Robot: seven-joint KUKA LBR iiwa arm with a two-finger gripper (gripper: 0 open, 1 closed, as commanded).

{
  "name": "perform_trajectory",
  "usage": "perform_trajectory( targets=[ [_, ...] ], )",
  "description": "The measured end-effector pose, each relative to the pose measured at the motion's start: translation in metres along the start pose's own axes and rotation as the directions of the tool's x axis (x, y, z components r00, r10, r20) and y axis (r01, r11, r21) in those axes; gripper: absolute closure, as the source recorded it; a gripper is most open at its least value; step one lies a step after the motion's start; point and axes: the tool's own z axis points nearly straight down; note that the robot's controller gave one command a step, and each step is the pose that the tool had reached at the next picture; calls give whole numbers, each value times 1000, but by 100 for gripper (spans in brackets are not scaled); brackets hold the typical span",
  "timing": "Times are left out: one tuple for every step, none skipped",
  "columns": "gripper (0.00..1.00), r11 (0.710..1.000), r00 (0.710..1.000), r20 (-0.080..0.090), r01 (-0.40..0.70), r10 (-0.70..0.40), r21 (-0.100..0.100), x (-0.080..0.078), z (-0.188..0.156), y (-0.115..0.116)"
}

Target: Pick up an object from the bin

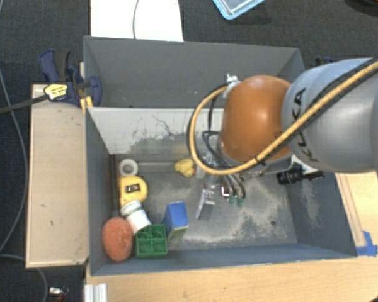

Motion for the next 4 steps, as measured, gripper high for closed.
perform_trajectory(
  targets=[
    [0, 994, 994, 1, 110, -110, -1, 27, 41, 23],
    [0, 968, 969, -2, 249, -249, 7, 29, 58, 70],
    [0, 898, 898, -9, 439, -439, 8, 30, 84, 74],
    [0, 777, 777, -14, 629, -629, 15, 34, 93, 85]
  ],
)
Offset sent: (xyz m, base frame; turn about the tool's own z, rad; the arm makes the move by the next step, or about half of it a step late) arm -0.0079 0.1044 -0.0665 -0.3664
